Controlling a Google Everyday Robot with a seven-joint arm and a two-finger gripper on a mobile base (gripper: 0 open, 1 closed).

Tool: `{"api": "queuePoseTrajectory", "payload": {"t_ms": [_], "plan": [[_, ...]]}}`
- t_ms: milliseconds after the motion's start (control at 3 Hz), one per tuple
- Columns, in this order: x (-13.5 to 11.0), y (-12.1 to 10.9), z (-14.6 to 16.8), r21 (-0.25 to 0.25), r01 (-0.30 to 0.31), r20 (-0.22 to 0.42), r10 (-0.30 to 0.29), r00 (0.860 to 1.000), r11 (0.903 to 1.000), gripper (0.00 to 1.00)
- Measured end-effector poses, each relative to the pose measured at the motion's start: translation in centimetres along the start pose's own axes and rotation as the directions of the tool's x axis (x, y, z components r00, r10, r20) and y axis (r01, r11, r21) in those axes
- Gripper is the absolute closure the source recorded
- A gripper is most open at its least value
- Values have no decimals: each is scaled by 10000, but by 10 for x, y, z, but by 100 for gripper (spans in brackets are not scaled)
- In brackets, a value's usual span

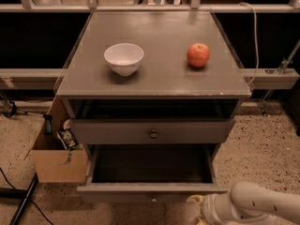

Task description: Close middle drawer

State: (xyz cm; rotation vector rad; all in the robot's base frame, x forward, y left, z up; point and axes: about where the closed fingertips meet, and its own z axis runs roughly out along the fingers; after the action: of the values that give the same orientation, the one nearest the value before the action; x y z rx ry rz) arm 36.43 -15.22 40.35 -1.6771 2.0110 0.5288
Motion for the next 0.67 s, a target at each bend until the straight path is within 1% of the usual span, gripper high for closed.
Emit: {"api": "queuePoseTrajectory", "payload": {"t_ms": [333,667], "plan": [[0,-72,1,506,-143,-39,145,9999,9986,59],[0,-79,2,552,-179,-54,183,9998,9983,89]]}}
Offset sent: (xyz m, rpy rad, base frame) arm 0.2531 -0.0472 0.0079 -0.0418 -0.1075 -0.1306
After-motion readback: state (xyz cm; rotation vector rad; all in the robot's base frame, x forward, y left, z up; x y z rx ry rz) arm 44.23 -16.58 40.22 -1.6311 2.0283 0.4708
